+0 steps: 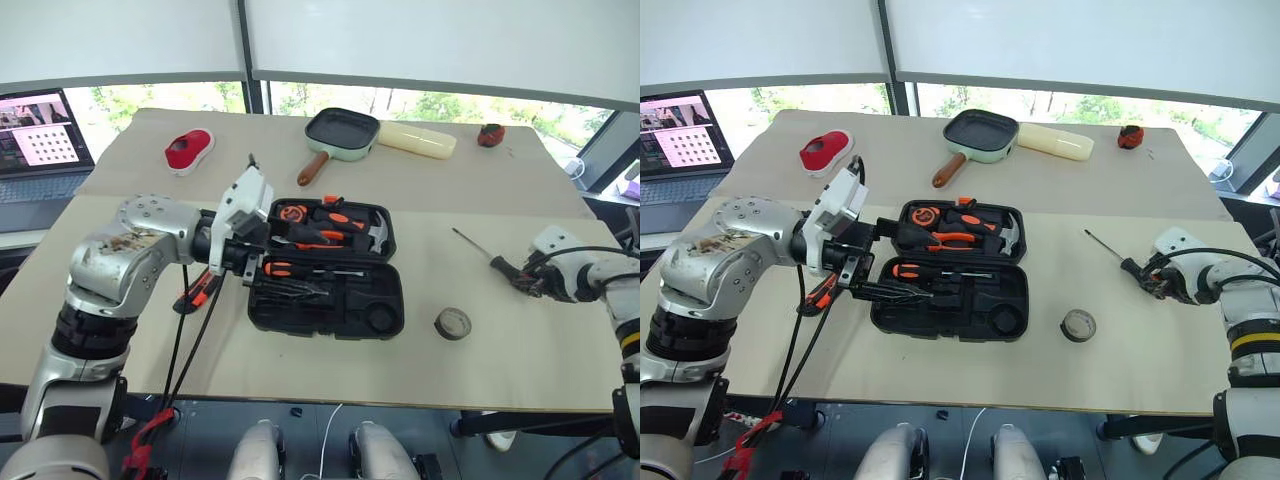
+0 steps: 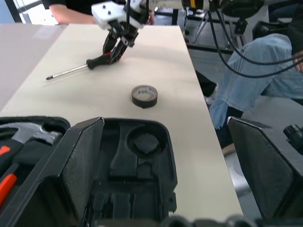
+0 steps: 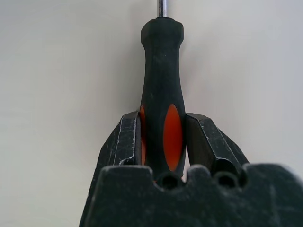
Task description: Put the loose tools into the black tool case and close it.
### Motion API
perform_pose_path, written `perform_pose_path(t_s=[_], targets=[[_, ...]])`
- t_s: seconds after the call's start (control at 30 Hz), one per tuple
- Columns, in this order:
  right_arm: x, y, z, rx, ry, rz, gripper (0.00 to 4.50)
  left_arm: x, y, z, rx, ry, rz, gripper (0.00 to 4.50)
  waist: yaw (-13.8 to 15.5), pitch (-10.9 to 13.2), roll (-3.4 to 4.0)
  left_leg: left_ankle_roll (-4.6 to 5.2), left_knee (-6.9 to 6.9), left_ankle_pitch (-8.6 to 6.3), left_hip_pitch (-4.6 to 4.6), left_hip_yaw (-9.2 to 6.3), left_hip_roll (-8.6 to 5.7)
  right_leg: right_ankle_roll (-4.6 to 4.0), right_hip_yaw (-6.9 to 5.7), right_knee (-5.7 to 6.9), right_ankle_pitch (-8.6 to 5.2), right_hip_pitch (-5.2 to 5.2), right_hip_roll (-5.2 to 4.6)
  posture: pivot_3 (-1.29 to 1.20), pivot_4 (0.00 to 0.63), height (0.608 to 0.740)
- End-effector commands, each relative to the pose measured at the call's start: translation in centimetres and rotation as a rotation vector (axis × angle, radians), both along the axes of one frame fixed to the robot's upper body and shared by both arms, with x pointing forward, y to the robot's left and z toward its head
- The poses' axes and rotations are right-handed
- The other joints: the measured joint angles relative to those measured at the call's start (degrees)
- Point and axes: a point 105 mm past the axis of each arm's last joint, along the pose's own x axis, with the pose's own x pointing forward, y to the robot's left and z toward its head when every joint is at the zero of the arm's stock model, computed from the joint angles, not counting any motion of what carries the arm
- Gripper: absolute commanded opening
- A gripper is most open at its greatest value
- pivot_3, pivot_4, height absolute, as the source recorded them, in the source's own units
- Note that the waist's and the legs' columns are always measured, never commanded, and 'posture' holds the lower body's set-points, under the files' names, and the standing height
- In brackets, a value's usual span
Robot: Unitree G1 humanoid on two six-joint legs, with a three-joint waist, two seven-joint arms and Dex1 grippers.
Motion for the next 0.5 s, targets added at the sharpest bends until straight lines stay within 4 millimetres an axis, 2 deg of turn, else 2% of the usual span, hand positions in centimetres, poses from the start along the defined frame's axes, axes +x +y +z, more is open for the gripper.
perform_pose_path(t_s=[0.03,0.07,0.17,0.2,0.27,0.37,0.5], targets=[[-0.2,4.8,6.1,0.109,-0.107,0.201,1.04,-0.2,1.4,-0.6,0.044,-0.003,0.008,4.50,-0.5,0.1,0.24,0.00,-0.03,0.00,0.05,0.03,0.01,0.00,0.12,0.03,0.00,-0.03,0.01,0.00,0.150,0.740],[-0.6,6.3,6.7,0.093,-0.105,0.274,1.04,-0.2,1.9,-0.8,0.055,0.002,0.017,4.50,-0.7,0.2,0.33,0.00,-0.04,0.00,0.03,0.03,-0.01,0.00,0.14,0.07,0.00,-0.05,0.02,0.00,0.150,0.740],[-1.5,13.0,8.1,0.072,-0.065,0.543,1.04,-0.3,3.9,-1.7,0.113,0.042,0.053,4.50,-1.1,0.2,0.38,-0.01,-0.06,0.00,-0.05,0.04,0.03,-0.01,0.14,0.17,-0.01,-0.25,0.07,0.00,0.150,0.740],[-1.8,15.5,8.2,0.079,-0.043,0.628,1.04,-0.4,4.5,-2.0,0.135,0.050,0.059,4.50,-1.1,0.2,0.36,-0.01,-0.08,0.00,-0.08,0.06,0.07,-0.03,0.15,0.20,-0.02,-0.36,0.08,0.00,0.150,0.740],[-2.4,18.9,7.8,0.070,0.004,0.759,1.04,-0.4,5.2,-2.1,0.154,0.048,0.065,4.50,-1.4,0.3,0.29,-0.03,-0.10,0.02,-0.16,0.17,0.17,-0.09,0.17,0.28,-0.02,-0.60,0.15,0.00,0.150,0.740],[-2.1,21.9,7.0,0.042,0.027,0.850,1.04,-0.1,5.2,-1.7,0.145,0.032,0.081,4.50,-0.7,0.3,0.24,-0.06,-0.09,0.04,-0.43,0.18,0.19,-0.17,0.17,0.47,-0.04,-0.90,0.19,0.00,0.150,0.740],[-1.0,23.8,5.9,0.012,0.035,0.870,1.04,0.0,5.0,-1.2,0.133,0.012,0.088,4.50,1.0,0.3,0.20,-0.07,0.10,0.04,-0.84,0.23,0.17,-0.16,0.07,0.46,-0.04,-1.13,0.11,0.00,0.150,0.740]])
